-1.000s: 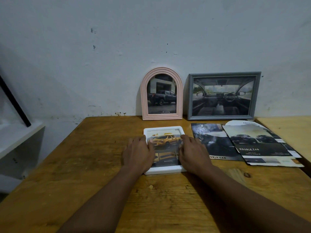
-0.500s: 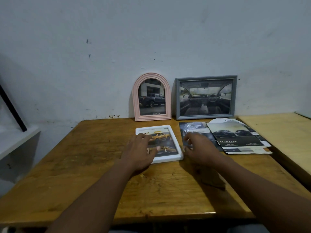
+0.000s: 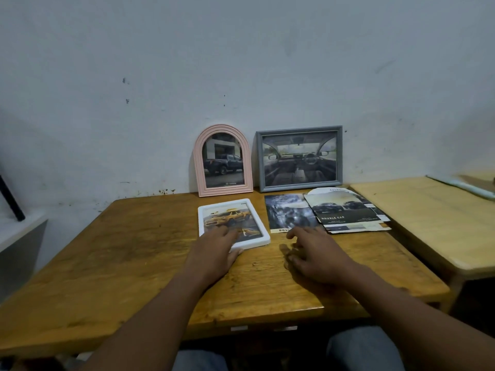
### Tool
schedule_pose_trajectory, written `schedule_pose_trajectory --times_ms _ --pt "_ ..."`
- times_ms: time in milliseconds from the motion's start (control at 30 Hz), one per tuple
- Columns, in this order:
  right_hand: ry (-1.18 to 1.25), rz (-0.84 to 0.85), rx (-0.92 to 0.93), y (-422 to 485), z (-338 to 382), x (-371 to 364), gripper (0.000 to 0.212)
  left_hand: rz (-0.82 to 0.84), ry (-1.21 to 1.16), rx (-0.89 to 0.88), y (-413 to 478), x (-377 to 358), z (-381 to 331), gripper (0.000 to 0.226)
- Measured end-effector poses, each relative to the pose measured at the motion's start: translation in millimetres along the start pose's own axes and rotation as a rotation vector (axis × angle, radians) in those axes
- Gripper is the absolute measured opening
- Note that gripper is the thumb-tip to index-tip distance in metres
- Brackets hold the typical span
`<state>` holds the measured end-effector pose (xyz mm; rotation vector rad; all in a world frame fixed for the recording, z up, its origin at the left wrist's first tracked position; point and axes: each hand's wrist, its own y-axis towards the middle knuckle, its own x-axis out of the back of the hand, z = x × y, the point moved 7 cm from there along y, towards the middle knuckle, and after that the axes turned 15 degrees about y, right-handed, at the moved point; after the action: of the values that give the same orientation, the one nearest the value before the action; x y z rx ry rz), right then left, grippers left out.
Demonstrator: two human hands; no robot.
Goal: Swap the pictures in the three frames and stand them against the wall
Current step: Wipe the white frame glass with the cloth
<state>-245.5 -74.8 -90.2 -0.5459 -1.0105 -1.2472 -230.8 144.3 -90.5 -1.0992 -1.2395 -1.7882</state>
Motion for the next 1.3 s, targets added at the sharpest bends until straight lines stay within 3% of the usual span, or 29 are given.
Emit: schedule_pose_trajectory --times_ms 167,333,433,533,700,867,1033,1300 --pt "0.054 -0.046 0.018 8.3 4.2 4.2 0.036 0.019 -0.071 0.018 2.6 0.6 5.8 0.045" --pt "0.363 -0.144 -0.030 46.9 5.7 19.7 0.031 0.060 -0.103 0.021 6.5 2.7 18.2 0.046" --pt "0.485 -0.159 -0.065 84.4 16.4 25.9 0.028 0.048 -0.177 0.115 10.3 3.2 37.3 0.050" --pt "0.514 -0.119 -0.023 120.7 39.2 22.7 0.026 0.000 -0.253 0.285 19.2 -0.7 68.2 0.041" --pt "0.493 -0.037 0.074 178.4 77.7 -3.8 0.028 0.049 -0.350 0.507 42.3 -24.5 109.2 0.039" --pt "0.441 -0.123 0.211 212.2 115.9 -30.6 0.034 0.098 -0.343 0.568 66.2 -55.7 124.7 0.065" --pt "0.291 0.129 0.262 210.1 115.2 -97.4 0.030 0.054 -0.365 0.580 64.6 -75.5 122.6 0.072" --pt "0.061 0.195 0.295 209.8 102.3 -103.8 0.051 0.160 -0.374 0.425 68.0 -79.2 115.3 0.086"
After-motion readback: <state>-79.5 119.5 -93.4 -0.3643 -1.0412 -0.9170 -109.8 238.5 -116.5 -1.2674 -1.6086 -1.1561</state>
